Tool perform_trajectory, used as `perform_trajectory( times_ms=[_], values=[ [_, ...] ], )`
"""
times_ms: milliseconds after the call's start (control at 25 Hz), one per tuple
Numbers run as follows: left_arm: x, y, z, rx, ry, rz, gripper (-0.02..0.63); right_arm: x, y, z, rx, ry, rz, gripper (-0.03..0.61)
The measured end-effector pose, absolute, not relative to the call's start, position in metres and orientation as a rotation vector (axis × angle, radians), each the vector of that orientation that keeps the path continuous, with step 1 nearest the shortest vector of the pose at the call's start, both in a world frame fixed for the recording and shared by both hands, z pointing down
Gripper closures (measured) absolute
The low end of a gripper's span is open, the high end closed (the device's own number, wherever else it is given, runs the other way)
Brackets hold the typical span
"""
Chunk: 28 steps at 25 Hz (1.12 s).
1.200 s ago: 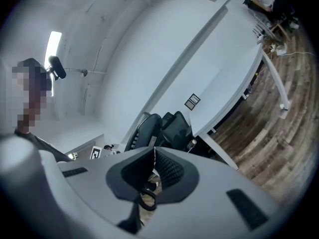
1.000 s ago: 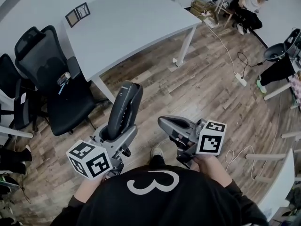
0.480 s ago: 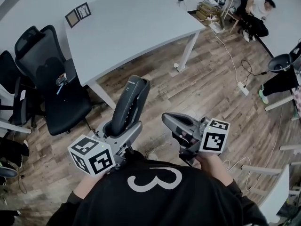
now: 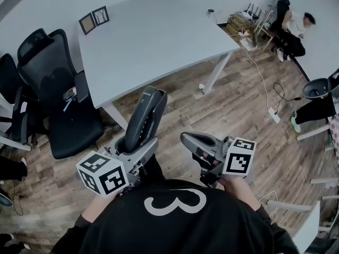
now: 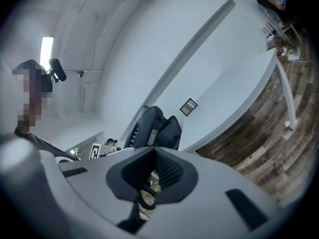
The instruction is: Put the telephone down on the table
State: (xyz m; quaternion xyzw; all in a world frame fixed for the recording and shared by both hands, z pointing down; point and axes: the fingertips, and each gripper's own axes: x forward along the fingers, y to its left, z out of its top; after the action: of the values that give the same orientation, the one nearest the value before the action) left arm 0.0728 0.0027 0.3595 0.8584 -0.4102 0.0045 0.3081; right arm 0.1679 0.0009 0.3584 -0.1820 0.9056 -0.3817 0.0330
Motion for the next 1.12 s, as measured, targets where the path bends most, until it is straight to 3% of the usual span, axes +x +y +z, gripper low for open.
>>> perform_trajectory(
  times_ms=[640, 1120],
  values=[
    [-0.045, -0.200, 0.384, 2.151, -1.140, 0.057, 0.325, 0.051, -0.212, 0.369, -0.551, 2.802, -1.328, 0.569],
    [-0.108, -0.268, 0.388, 2.151, -1.278, 0.148, 0.325, -0.016, -0.284, 0.363, -0.437, 2.873, -1.320, 0.569]
  ],
)
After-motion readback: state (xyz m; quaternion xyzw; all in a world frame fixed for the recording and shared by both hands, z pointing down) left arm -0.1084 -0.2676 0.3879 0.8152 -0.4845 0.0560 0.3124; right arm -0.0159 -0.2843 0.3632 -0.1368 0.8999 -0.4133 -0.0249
